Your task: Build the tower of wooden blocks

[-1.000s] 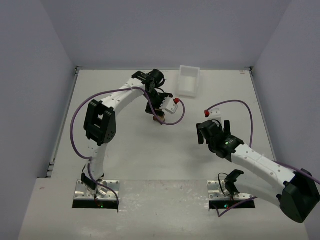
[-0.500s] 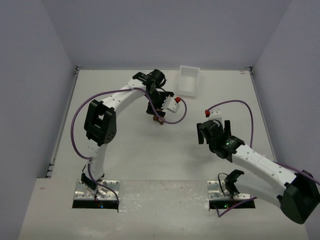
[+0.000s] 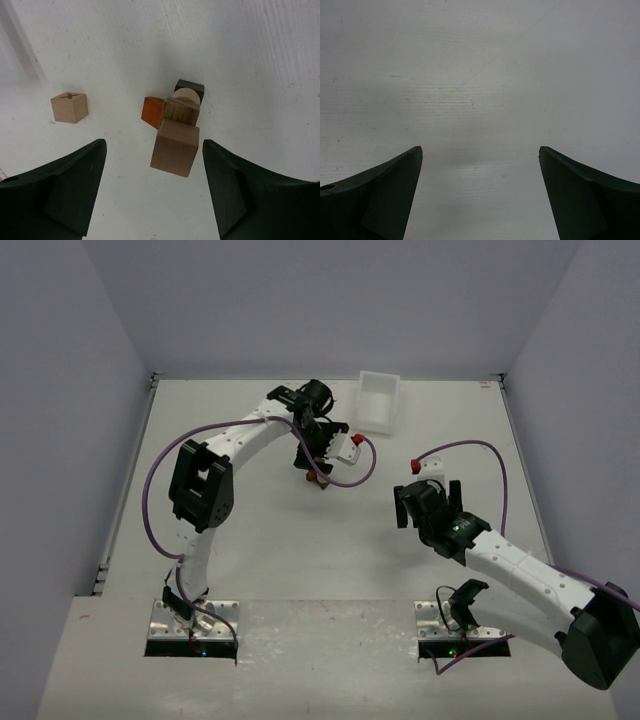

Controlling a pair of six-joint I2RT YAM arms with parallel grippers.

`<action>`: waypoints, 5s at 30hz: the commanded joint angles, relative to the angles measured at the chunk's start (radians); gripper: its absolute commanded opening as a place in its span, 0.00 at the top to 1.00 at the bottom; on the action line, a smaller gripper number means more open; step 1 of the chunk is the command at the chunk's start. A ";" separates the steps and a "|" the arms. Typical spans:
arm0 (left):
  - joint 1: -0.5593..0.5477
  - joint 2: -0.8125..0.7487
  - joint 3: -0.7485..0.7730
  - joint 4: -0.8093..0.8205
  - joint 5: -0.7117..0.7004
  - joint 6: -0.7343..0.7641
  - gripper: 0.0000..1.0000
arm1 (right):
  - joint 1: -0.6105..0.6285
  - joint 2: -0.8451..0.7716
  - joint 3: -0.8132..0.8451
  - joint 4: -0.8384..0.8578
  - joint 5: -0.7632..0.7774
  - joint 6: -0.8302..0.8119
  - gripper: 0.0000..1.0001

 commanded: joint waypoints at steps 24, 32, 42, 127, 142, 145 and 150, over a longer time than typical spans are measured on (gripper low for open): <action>-0.010 -0.042 -0.017 0.071 -0.027 -0.042 0.21 | -0.002 -0.011 0.032 0.012 0.009 0.017 0.01; -0.012 -0.086 -0.017 0.037 0.009 -0.046 0.18 | 0.000 -0.020 0.031 0.013 -0.004 0.013 0.01; -0.011 -0.325 -0.105 0.174 0.153 -0.268 0.00 | -0.001 -0.049 0.022 0.113 -0.096 -0.041 0.01; 0.359 -0.948 -1.145 0.921 -0.729 -2.060 0.00 | -0.105 1.243 1.151 0.176 -0.217 0.229 0.92; 0.359 -1.073 -1.075 0.782 -0.583 -1.959 0.00 | -0.118 0.773 0.619 0.468 -0.482 -0.280 0.96; 0.359 -1.122 -1.090 0.764 -0.539 -1.948 0.00 | -0.124 0.751 0.620 0.455 -0.569 -0.395 0.95; 0.359 -1.134 -1.125 0.829 -0.437 -1.947 0.00 | -0.124 0.731 0.628 0.416 -0.678 -0.482 0.95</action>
